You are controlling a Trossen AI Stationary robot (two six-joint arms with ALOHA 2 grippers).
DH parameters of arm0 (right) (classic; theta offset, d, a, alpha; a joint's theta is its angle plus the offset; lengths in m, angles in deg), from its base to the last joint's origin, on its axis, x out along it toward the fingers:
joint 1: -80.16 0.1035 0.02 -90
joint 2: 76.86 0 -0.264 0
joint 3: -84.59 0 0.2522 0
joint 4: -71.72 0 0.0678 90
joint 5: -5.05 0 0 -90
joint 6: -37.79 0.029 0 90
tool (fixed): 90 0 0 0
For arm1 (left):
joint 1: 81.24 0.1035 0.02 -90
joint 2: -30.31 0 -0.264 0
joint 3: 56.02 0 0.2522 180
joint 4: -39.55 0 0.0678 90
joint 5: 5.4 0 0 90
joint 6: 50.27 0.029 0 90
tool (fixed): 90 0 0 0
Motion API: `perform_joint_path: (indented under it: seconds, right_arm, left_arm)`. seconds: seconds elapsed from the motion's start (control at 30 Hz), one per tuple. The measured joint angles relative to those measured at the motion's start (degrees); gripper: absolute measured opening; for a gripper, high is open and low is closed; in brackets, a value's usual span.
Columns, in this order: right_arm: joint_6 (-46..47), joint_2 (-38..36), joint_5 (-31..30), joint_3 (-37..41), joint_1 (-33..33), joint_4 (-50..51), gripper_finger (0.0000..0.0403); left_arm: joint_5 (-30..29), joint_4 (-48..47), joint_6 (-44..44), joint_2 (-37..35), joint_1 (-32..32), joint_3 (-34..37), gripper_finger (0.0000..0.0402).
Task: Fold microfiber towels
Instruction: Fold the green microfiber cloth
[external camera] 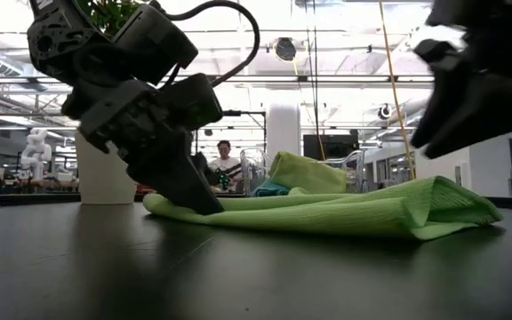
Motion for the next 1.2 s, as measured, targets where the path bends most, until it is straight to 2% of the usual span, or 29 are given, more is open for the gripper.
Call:
perform_joint_path:
  seconds: [0.23,0.37,0.57,0.7,0.87,1.13,1.2]
  right_arm:
    - [-6.8,0.6,-0.2,0.0,-5.0,-6.4,0.0089]
    - [-14.5,0.5,0.1,1.4,-6.6,-15.8,0.0089]
    - [-24.5,0.5,8.3,6.2,-9.3,-30.4,0.0089]
    - [-27.5,0.6,10.4,8.2,-10.0,-36.0,0.0089]
    - [-29.7,0.5,10.5,8.3,-10.0,-36.0,0.0089]
    - [-34.9,0.5,10.9,8.3,-13.8,-38.4,0.0089]
    - [-36.5,0.5,14.0,8.3,-15.1,-39.8,0.0089]
  left_arm:
    - [-0.6,-4.0,5.5,-8.9,-1.1,0.5,0.0081]
    - [-3.0,-4.2,7.0,-13.1,-1.0,0.2,0.0081]
    - [-3.7,-5.7,7.7,-14.7,-1.0,0.1,0.0081]
    - [-10.0,-9.6,7.5,-14.7,-0.7,0.1,0.0081]
    - [-18.1,-13.3,7.5,-14.7,0.9,0.1,0.0081]
    - [-15.5,-12.7,8.9,-11.9,9.3,0.0,0.0081]
    - [-13.5,-11.2,10.0,-10.9,11.1,0.0,0.0081]
